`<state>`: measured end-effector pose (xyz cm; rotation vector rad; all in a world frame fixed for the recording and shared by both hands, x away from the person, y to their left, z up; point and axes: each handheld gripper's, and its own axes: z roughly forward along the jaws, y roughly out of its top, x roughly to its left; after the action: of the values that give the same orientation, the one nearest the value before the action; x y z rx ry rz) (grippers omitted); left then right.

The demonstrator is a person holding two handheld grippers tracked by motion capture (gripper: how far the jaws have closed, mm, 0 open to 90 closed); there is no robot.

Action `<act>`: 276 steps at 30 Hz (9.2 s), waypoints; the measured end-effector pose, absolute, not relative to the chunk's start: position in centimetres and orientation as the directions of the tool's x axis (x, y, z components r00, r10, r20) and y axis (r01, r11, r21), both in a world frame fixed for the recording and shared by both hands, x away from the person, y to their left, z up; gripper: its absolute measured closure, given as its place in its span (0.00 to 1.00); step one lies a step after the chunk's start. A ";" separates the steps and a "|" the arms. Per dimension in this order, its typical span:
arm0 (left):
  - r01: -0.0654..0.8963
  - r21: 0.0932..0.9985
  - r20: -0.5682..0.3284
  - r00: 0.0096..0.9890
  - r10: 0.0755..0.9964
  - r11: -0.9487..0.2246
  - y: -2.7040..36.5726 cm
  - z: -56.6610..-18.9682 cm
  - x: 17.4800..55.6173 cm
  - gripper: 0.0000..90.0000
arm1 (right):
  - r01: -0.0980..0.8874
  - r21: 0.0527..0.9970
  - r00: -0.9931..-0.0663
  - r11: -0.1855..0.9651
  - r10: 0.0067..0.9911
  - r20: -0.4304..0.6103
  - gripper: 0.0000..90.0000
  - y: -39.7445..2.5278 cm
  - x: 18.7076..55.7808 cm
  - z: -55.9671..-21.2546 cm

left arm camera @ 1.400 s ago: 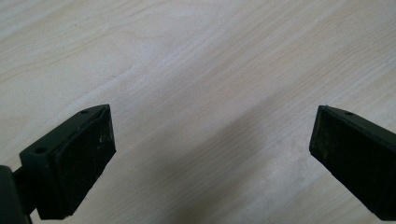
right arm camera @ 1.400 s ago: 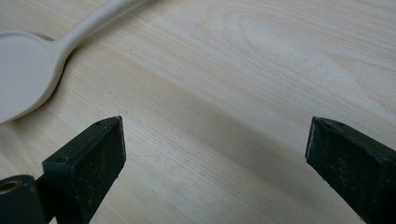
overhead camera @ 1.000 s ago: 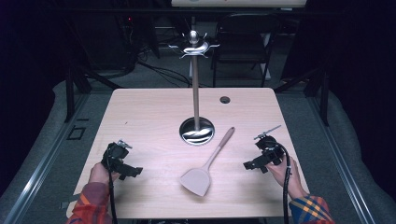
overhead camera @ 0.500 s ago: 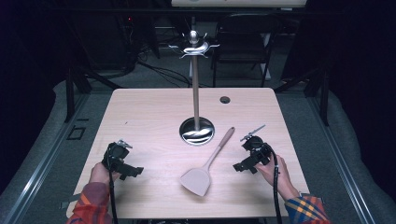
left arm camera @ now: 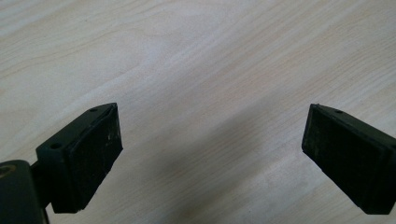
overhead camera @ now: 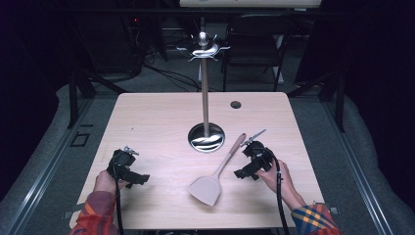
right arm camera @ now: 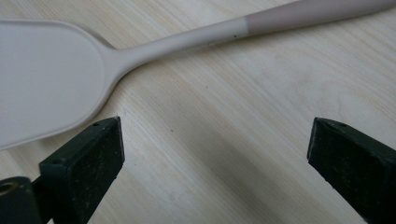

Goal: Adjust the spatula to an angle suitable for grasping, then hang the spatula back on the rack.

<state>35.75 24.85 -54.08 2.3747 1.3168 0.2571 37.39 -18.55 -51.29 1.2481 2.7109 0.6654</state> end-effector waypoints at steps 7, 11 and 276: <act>0.768 0.443 -0.022 0.525 0.851 -0.463 24.9 -54.0 35.7 0.16 | 0.667 0.454 -0.686 0.591 0.725 0.065 0.42 -16.5 37.5 -51.0; 0.773 0.435 -0.005 0.516 0.857 -0.462 24.9 -54.0 35.7 0.16 | 0.643 0.459 -0.707 0.613 0.706 0.049 0.66 -15.2 37.6 -51.1; 0.769 0.415 0.038 0.519 0.854 -0.486 24.8 -54.0 35.4 0.18 | 0.815 0.345 -0.516 0.466 0.854 0.065 0.86 -19.8 41.8 -50.9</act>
<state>35.39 24.77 -53.97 2.4163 1.3465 0.3409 41.79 -19.80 -50.94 1.4798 2.5887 0.5112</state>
